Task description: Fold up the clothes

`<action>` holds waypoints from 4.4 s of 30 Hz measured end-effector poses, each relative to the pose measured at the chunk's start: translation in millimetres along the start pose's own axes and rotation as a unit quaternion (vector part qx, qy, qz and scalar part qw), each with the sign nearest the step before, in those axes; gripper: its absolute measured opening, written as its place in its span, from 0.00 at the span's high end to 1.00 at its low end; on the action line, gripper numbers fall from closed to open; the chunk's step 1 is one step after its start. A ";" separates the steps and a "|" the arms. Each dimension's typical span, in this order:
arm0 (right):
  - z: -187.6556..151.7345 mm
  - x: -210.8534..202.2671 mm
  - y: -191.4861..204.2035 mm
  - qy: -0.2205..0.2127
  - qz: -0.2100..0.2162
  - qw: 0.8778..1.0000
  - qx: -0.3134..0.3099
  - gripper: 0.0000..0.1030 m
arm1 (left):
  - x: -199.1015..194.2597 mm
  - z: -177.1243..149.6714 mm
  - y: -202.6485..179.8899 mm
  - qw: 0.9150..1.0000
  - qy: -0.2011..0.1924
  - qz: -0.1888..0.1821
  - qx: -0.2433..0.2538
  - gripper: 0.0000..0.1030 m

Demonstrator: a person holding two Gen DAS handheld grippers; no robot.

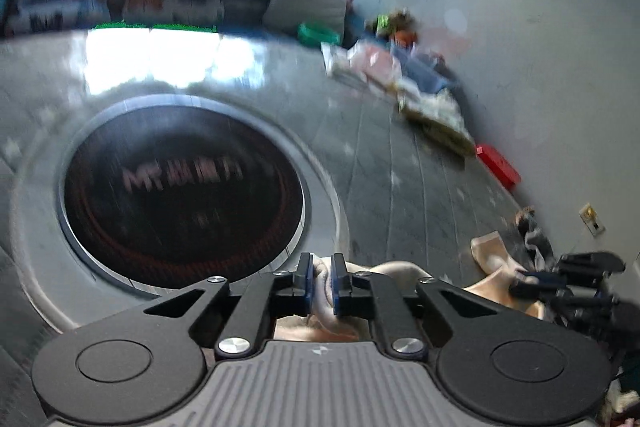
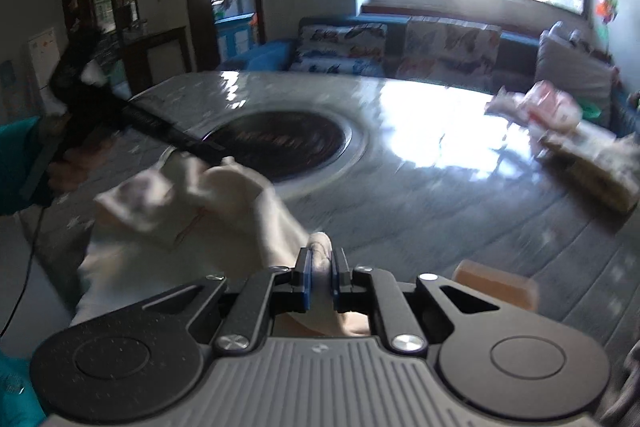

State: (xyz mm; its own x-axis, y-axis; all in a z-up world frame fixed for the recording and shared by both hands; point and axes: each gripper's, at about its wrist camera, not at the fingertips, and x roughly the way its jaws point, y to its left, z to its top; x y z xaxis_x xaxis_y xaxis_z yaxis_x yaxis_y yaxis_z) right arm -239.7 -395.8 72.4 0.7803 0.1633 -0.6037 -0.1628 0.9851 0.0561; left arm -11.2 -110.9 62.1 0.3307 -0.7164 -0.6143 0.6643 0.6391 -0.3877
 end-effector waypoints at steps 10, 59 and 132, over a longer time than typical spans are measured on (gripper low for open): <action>76.0 28.9 -27.3 -0.062 -0.059 0.996 0.002 0.92 | -18.9 37.4 13.7 0.993 -0.091 0.073 0.035 0.96; 57.2 129.7 -56.6 0.074 -0.126 0.988 0.049 0.59 | 67.3 34.2 41.6 0.986 -0.005 0.162 0.033 0.83; 49.8 116.4 19.8 0.089 -0.015 0.996 -0.007 0.59 | -29.4 -35.7 8.5 0.981 -0.015 0.157 0.110 0.63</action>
State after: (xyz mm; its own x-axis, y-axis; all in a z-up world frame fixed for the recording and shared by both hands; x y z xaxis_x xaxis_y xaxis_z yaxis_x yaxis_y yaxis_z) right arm -122.1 -354.6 42.8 0.6657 0.1212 -0.7363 -0.1510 0.9882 0.0261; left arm -39.3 -74.4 52.3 0.5604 -0.5034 -0.6577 0.6531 0.7569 -0.0228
